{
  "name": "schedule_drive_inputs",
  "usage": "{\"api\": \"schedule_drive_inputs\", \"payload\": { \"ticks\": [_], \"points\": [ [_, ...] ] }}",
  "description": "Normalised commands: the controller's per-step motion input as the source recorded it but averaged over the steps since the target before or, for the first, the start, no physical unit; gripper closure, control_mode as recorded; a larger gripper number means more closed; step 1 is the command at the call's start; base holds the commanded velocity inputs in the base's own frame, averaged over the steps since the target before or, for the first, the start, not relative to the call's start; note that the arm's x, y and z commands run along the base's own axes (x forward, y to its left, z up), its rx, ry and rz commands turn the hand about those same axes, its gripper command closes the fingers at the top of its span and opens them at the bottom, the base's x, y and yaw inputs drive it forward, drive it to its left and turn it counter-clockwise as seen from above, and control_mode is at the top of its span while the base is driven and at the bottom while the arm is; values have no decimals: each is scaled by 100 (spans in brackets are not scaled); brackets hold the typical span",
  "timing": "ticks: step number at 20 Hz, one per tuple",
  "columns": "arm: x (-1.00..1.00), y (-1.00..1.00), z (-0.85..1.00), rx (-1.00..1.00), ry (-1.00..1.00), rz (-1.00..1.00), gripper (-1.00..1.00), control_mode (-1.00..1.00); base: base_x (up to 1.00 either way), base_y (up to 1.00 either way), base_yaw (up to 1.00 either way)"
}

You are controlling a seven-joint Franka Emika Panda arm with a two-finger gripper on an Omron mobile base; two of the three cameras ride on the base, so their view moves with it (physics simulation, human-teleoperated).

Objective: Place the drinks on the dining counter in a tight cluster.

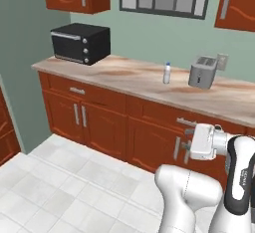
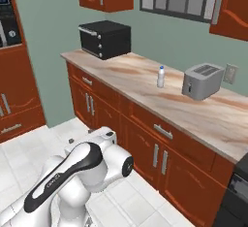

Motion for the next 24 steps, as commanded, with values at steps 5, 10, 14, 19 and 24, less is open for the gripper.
{"api": "schedule_drive_inputs", "payload": {
  "ticks": [5, 10, 14, 19, 24],
  "points": [
    [0, 0, 0, 0, 0, 0, -100, 100, 72, 32, -31],
    [0, 0, 0, 0, 0, 0, -100, 100, 75, 29, -28],
    [0, 0, 0, 0, 0, 0, -100, 100, 66, 37, -37],
    [0, 0, 0, 0, 0, 0, -100, 100, 64, 40, -39],
    [0, 0, 0, 0, 0, 0, -100, 100, 66, 41, -36]
  ]
}}
